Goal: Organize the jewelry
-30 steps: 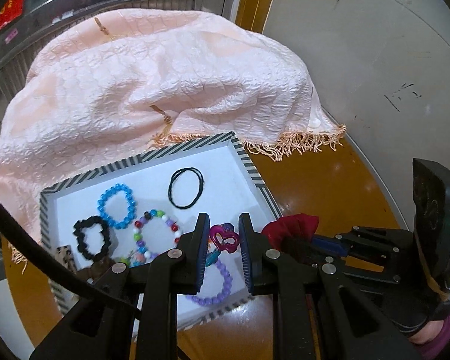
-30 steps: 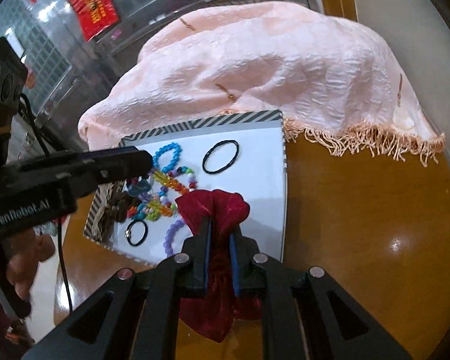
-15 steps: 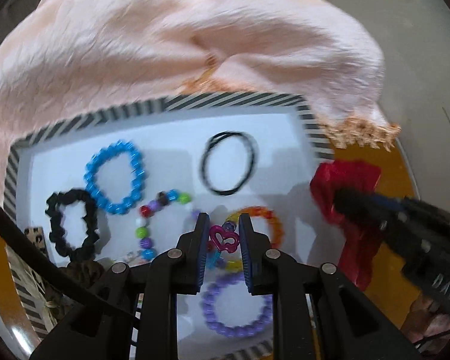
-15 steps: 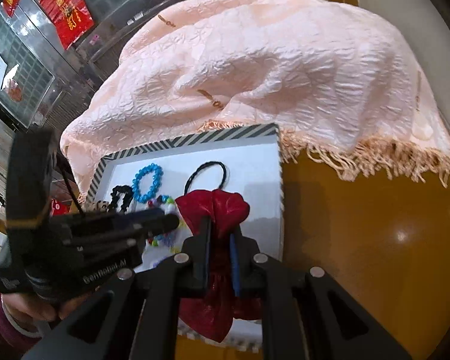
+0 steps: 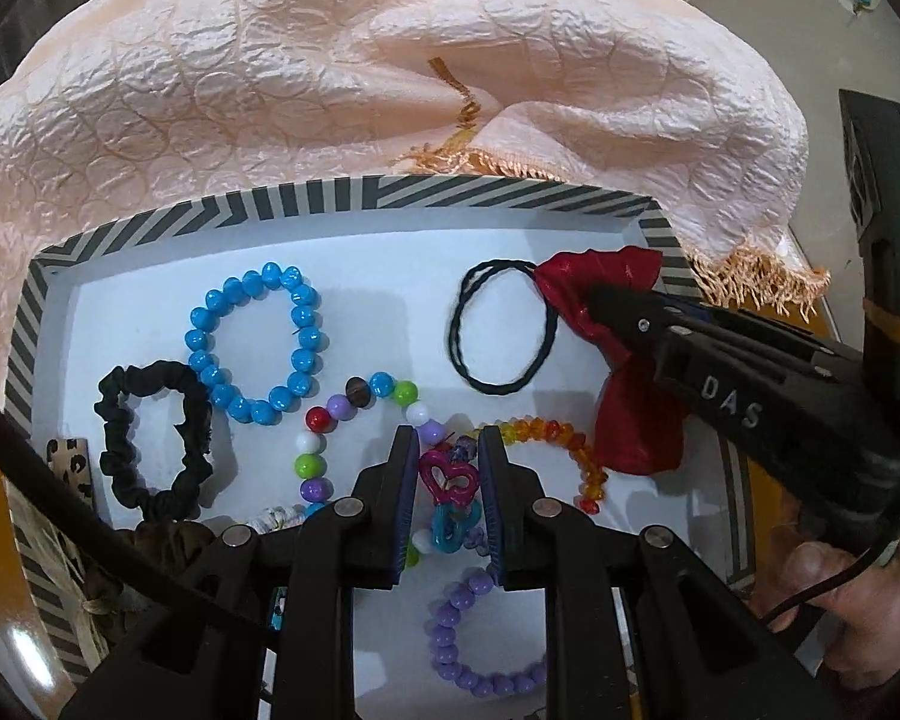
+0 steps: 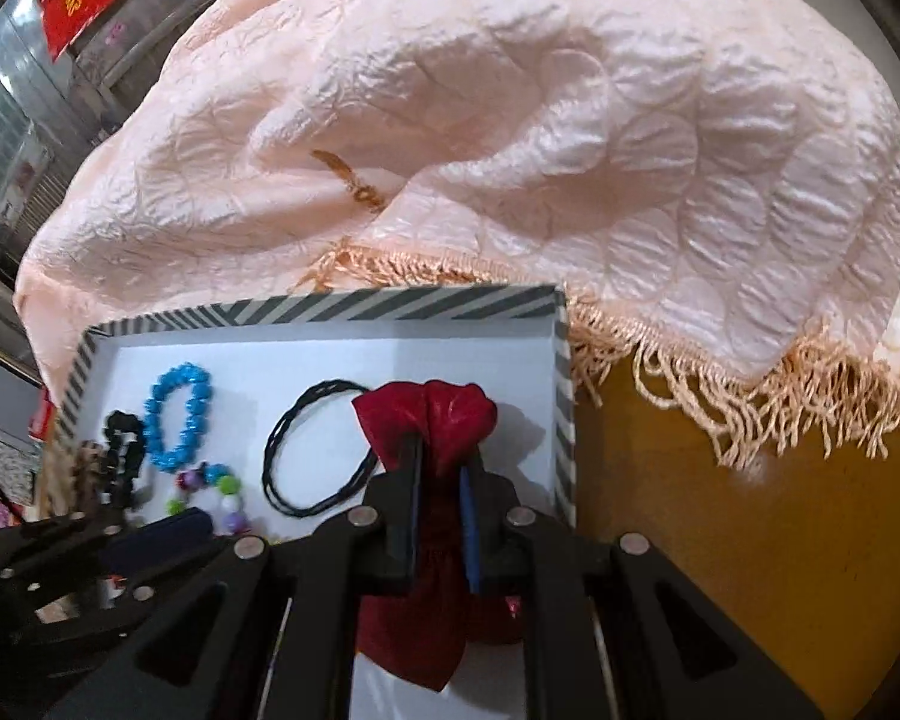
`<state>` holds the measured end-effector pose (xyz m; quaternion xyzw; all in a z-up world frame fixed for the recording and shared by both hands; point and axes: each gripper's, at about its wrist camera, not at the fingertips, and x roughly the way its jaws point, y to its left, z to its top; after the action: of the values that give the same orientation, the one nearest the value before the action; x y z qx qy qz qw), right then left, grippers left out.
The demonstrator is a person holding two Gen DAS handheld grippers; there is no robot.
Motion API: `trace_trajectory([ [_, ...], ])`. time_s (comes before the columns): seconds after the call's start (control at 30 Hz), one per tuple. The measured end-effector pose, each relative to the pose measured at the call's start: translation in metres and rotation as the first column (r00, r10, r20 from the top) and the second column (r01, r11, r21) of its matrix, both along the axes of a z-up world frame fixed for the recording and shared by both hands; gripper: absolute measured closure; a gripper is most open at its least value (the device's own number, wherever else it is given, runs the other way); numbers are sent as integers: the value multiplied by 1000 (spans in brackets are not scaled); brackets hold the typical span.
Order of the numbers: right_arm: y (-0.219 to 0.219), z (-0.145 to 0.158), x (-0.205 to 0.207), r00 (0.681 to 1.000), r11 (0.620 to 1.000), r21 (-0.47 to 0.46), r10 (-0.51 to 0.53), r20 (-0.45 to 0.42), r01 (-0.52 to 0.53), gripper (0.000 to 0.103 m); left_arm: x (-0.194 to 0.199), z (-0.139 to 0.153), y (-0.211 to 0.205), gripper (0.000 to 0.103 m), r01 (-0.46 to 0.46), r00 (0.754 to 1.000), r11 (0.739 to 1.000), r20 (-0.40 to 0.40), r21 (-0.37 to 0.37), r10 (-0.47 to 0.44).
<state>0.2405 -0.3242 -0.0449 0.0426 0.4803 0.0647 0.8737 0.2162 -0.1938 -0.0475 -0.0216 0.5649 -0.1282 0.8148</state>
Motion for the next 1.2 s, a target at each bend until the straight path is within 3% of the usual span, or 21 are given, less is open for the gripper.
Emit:
trace_trajectory([
  [0.07,4,0,0,1000,1000,-27,7,5,-6,88,-1,0,-1,99,-9,1000,1000,9,10,9],
  [0.2,5,6,-6,1000,1000,-15,1,23,-1,70,1,1,-4,97,0,1000,1000,16,26,0],
  [0.4,-1,21,-31,999,999,36,-12,50,11,61,-3,5,-2,91,-23,1000,999,19,38,23],
  [0.7,-7,44,-71,996,994,111,-24,85,14,57,-26,25,9,90,-43,997,997,64,70,38],
  [0.93,5,62,-105,993,992,126,-18,117,3,49,-56,41,26,91,-90,992,993,101,79,82],
  [1.2,26,65,-139,992,992,123,8,125,-23,48,-92,58,46,91,-115,986,991,127,71,105],
])
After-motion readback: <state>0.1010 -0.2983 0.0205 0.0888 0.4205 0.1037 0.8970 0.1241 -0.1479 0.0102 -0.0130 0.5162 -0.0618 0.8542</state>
